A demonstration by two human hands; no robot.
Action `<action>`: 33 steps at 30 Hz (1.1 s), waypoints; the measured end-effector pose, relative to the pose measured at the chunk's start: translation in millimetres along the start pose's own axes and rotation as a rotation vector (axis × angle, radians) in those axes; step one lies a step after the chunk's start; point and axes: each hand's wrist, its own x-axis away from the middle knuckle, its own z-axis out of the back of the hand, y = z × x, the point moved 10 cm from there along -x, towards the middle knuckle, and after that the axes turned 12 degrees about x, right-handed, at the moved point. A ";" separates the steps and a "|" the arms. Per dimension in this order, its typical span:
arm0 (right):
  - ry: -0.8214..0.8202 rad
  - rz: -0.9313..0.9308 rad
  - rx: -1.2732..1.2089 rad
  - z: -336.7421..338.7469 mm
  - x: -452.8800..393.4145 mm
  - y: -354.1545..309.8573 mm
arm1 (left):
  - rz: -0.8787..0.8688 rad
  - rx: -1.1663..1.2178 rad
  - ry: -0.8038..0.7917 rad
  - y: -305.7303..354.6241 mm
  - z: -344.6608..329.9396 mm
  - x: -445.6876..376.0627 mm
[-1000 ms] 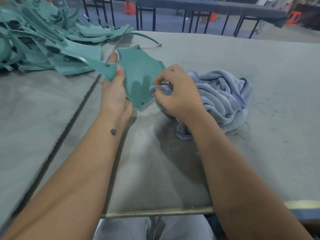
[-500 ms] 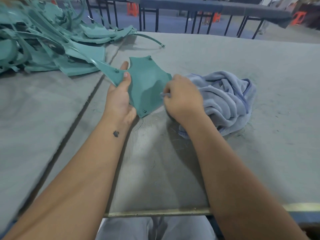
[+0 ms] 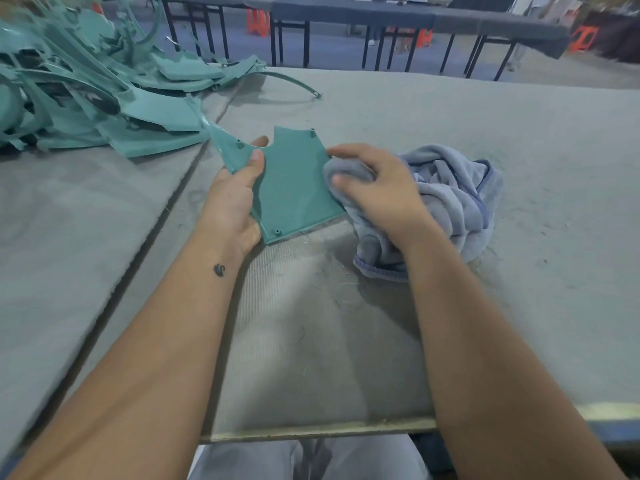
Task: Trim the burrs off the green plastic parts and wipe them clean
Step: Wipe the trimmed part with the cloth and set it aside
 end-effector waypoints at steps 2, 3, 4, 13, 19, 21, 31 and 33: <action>-0.154 0.027 0.115 -21.0 1.3 -1.8 | -0.024 0.015 0.004 4.1 0.3 -0.1; -0.152 0.003 0.156 -20.7 0.0 0.9 | -0.035 0.017 0.002 5.8 -0.3 -0.1; -0.120 -0.044 0.217 -15.8 -2.5 7.0 | -0.043 0.012 -0.004 7.3 -1.3 0.1; 0.149 -0.153 0.223 12.2 -2.6 11.3 | 0.058 -0.084 -0.023 2.3 0.1 0.1; 0.290 -0.493 -0.747 30.9 1.8 60.4 | 0.121 -0.281 -0.156 3.7 -2.5 4.4; 0.105 -0.453 -0.584 10.1 -3.0 50.7 | 0.091 -0.312 -0.176 0.8 -9.9 6.6; -0.118 -0.060 0.384 -29.9 -0.5 2.6 | -0.036 -0.330 -0.191 15.5 -12.2 7.1; -0.059 -0.044 0.361 -25.0 1.3 -1.4 | -0.020 -0.313 -0.195 13.6 -13.2 8.0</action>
